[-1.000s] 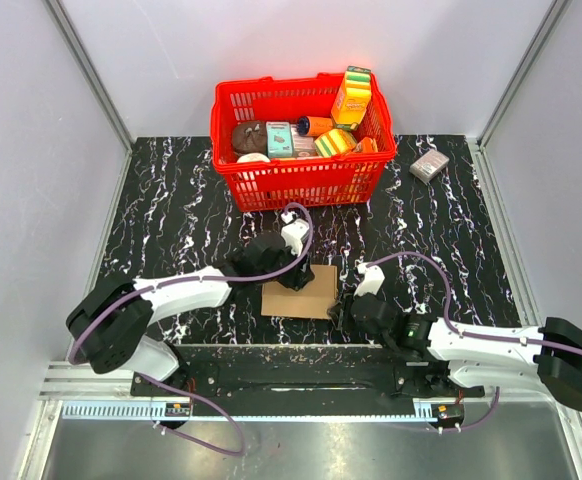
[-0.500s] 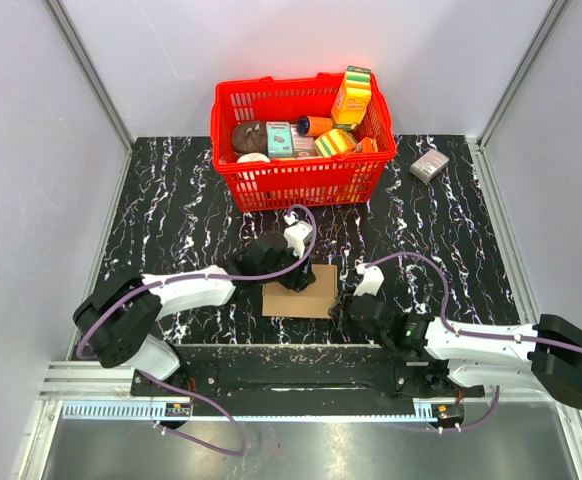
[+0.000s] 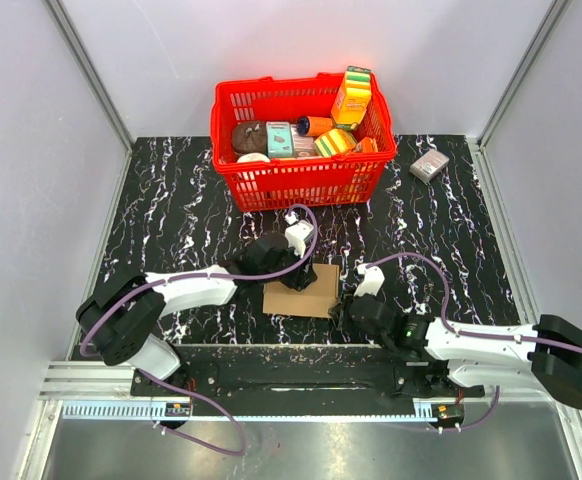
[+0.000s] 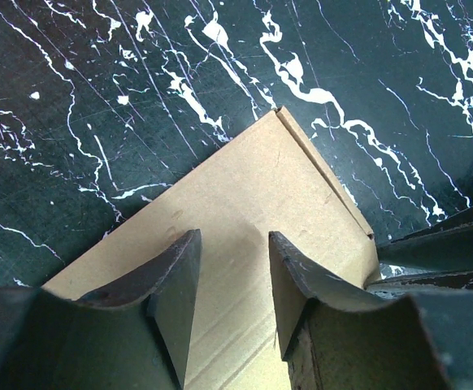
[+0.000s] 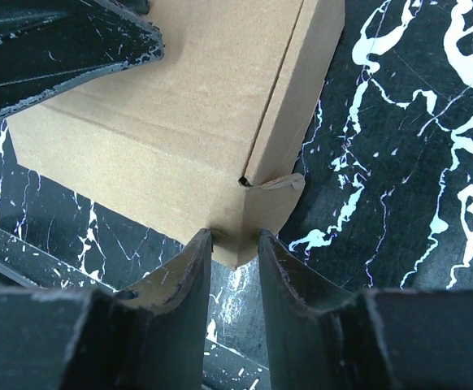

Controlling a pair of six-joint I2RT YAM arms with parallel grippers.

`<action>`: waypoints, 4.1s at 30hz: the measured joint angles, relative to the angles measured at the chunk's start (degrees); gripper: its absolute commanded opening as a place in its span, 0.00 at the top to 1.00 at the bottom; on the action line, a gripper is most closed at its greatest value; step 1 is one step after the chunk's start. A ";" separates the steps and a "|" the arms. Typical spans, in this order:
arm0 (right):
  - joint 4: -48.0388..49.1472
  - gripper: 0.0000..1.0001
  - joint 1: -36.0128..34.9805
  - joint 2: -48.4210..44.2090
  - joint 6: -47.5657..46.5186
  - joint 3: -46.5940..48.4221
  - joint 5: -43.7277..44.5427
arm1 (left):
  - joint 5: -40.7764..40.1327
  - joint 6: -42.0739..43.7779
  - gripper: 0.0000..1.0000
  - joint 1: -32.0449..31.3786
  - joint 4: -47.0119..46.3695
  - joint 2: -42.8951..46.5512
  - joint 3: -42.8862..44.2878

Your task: Fold the paper box

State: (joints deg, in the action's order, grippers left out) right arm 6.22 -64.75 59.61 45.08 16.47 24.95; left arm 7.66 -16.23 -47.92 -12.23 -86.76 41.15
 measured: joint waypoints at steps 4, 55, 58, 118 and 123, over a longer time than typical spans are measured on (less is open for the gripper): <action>-0.22 0.65 0.00 -0.68 0.07 0.00 -0.22 | 0.02 0.00 0.57 0.00 -0.02 -0.04 0.00; -6.45 0.31 1.97 0.63 4.00 4.61 -5.11 | 0.46 0.00 0.59 0.26 -1.60 -1.16 0.13; -5.97 0.31 2.14 2.05 4.00 4.61 -5.16 | 0.24 0.00 0.59 0.26 -1.46 -1.16 0.13; -6.88 0.25 16.17 4.96 -22.34 12.46 -21.27 | -16.33 1.31 0.45 0.20 21.75 7.30 4.15; -4.92 0.25 17.00 4.96 -22.77 12.44 -22.49 | -16.85 1.22 0.46 0.20 21.99 7.15 4.15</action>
State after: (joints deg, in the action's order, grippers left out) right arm 1.30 -47.75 64.58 22.31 28.91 2.46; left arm -9.19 -15.00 -47.72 9.76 -79.61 45.30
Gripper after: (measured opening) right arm 0.747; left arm 0.550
